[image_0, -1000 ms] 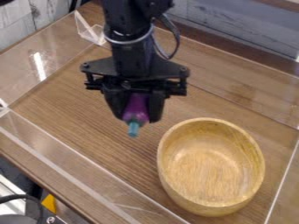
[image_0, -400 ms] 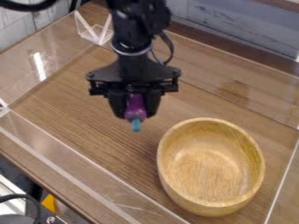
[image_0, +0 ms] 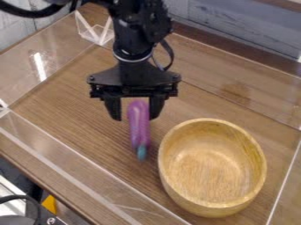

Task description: Remove the purple eggplant from inside the brown bowl and put it on the table

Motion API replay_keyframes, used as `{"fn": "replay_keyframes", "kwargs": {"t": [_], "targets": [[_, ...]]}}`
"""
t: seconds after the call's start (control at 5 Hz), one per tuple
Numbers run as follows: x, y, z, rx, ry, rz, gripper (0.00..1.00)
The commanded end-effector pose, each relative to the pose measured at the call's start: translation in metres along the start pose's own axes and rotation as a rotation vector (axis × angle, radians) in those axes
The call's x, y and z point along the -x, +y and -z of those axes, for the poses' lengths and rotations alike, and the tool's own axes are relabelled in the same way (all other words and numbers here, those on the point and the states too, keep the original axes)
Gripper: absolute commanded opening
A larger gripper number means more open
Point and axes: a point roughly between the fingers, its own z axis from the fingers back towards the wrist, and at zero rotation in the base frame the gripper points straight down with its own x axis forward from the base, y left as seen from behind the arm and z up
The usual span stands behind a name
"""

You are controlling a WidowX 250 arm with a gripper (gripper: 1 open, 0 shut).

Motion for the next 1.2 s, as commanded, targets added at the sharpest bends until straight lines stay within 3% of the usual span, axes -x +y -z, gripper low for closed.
{"fn": "replay_keyframes", "kwargs": {"t": [0.0,0.2,0.6,1.0], "targets": [[-0.003,0.004,0.0,0.007,-0.034,-0.001,1.0],[0.0,0.009,0.012,-0.008,-0.029,-0.011,1.0],[-0.004,0.003,0.019,-0.021,-0.02,-0.007,1.0],[-0.003,-0.01,0.032,-0.019,-0.011,0.072,1.0]]}}
